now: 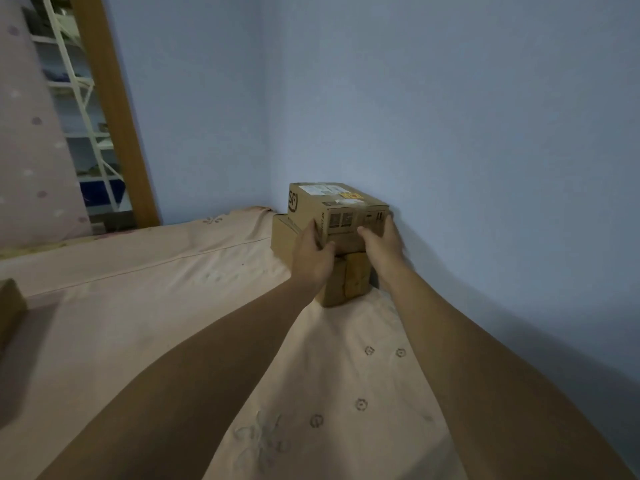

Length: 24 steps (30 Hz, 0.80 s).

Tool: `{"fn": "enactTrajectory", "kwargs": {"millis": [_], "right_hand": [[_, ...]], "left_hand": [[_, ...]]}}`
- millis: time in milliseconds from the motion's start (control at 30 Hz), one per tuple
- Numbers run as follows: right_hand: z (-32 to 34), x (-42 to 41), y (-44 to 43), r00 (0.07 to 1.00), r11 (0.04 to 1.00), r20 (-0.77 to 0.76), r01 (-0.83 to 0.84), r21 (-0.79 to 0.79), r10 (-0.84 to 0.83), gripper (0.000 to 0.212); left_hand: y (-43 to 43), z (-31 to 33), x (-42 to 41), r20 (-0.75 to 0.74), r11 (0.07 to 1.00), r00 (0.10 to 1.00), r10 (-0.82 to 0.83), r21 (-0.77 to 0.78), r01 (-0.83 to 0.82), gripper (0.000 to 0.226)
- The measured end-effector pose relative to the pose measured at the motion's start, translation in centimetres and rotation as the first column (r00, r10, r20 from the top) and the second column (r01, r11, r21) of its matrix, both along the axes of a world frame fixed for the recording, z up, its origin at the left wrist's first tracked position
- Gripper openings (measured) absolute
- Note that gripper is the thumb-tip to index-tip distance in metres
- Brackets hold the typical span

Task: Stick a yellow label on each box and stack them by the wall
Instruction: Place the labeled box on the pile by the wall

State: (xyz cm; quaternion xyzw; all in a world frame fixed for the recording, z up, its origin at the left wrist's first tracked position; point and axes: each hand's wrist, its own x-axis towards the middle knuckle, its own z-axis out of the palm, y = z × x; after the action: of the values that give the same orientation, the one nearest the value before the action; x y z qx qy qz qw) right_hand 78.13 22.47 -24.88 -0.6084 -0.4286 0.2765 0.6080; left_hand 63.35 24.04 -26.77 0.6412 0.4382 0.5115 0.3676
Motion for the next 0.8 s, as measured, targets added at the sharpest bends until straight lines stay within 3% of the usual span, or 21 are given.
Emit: {"fn": "enactTrajectory", "kwargs": {"millis": [133, 267, 500, 600, 700, 800], "right_hand": [[0.3, -0.4, -0.6, 0.999, 0.999, 0.028, -0.042, -0.013, 0.043, 0.092], [0.3, -0.7, -0.9, 0.995, 0.996, 0.077, -0.063, -0.062, 0.068, 0.102], [-0.8, -0.6, -1.1, 0.972, 0.975, 0.216, -0.048, -0.215, 0.096, 0.112], [-2.9, 1.0, 0.5, 0.985, 0.973, 0.149, -0.052, -0.227, 0.087, 0.121], [-2.5, 0.7, -0.7, 0.985, 0.973, 0.147, -0.059, -0.225, 0.093, 0.108], [0.6, -2.5, -5.4, 0.972, 0.976, 0.207, -0.07, -0.205, 0.114, 0.074]], "left_hand": [[2.3, -1.6, 0.2, -0.005, 0.999, 0.999, 0.038, -0.025, -0.038, 0.051], [0.8, -0.8, -0.2, -0.003, 0.999, 0.999, 0.041, -0.035, -0.041, 0.051], [-3.5, 2.2, -1.3, -0.094, 0.994, 0.995, 0.039, -0.095, -0.048, 0.032], [-4.5, 2.7, -2.4, -0.162, 0.993, 0.986, 0.043, -0.105, -0.061, 0.047], [-5.3, 2.7, -3.8, -0.248, 0.994, 0.968, 0.049, -0.078, -0.071, 0.053], [-6.5, 3.2, -5.6, -0.366, 0.996, 0.93, 0.046, -0.051, -0.07, 0.054]]}}
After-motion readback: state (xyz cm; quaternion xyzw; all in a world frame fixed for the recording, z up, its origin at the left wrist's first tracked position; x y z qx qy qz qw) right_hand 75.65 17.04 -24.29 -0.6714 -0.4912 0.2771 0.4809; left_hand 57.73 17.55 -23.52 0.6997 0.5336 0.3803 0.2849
